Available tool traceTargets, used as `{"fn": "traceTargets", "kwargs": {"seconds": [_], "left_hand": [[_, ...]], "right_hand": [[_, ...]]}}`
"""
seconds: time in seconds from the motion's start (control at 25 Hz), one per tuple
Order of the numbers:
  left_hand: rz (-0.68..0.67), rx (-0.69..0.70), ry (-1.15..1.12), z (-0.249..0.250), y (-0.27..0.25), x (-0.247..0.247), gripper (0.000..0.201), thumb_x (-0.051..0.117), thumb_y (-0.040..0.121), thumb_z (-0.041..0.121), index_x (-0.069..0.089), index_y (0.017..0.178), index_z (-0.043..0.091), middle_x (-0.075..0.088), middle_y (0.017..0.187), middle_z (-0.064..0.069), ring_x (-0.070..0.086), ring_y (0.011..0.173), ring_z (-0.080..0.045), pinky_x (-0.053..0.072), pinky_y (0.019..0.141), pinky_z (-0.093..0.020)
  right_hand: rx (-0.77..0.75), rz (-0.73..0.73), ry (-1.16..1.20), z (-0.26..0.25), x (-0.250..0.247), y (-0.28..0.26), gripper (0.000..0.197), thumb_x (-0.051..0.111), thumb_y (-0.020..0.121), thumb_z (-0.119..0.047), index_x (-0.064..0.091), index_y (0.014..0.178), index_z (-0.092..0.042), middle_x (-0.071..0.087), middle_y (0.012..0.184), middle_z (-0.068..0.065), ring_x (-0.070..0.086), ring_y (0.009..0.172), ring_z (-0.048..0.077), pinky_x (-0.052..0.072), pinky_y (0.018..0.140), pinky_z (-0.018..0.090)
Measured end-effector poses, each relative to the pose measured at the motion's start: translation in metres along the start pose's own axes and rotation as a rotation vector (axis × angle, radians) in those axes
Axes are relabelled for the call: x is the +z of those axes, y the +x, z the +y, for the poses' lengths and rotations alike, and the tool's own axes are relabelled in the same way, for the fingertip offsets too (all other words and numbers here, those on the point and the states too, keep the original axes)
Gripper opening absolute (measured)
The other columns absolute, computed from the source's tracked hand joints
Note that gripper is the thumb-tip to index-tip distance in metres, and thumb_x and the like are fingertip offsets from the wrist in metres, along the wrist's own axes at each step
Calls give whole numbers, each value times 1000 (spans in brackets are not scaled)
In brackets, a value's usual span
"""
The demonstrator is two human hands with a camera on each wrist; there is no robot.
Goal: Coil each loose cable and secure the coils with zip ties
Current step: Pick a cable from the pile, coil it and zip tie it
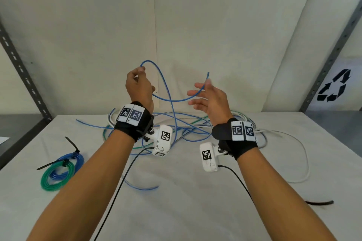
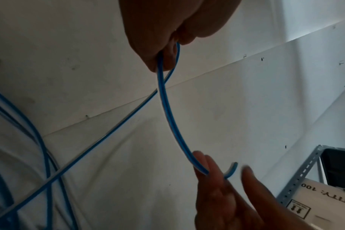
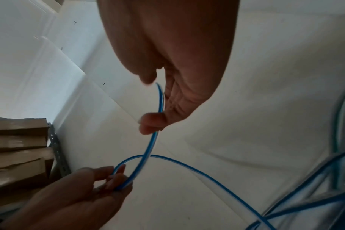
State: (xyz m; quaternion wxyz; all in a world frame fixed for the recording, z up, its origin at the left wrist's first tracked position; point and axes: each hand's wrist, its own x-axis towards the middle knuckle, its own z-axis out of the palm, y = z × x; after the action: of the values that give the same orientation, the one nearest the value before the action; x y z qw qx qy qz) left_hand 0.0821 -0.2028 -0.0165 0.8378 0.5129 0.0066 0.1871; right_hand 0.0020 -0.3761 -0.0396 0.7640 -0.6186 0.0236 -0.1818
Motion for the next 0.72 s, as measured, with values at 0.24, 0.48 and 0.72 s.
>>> {"fn": "traceTargets", "kwargs": {"seconds": [0.24,0.48,0.72], "left_hand": [[-373,-19,371,-40,-6,-38,28,53,100,5,43,125,14,70,86,-4,69,70,-15,54,73,-38],[-350,-66,213,-52,-26,-60,35,60,100,14,44,131,7,71,81,-14,75,71,-26,57,58,-24],[-184,-124,-150,-62,-35,-50,43,66,96,7,44,133,2,72,88,-12,70,79,-23,58,74,-27]], "right_hand": [[-181,196,193,38,21,13,17,53,104,-10,40,115,-8,69,84,18,69,59,22,57,60,26],[-294,255,96,85,19,-6,18,49,105,-10,33,113,-15,68,80,17,62,56,26,51,59,31],[-302,248,122,82,17,-13,20,53,103,-9,41,120,-8,69,82,17,68,62,29,56,61,30]]}}
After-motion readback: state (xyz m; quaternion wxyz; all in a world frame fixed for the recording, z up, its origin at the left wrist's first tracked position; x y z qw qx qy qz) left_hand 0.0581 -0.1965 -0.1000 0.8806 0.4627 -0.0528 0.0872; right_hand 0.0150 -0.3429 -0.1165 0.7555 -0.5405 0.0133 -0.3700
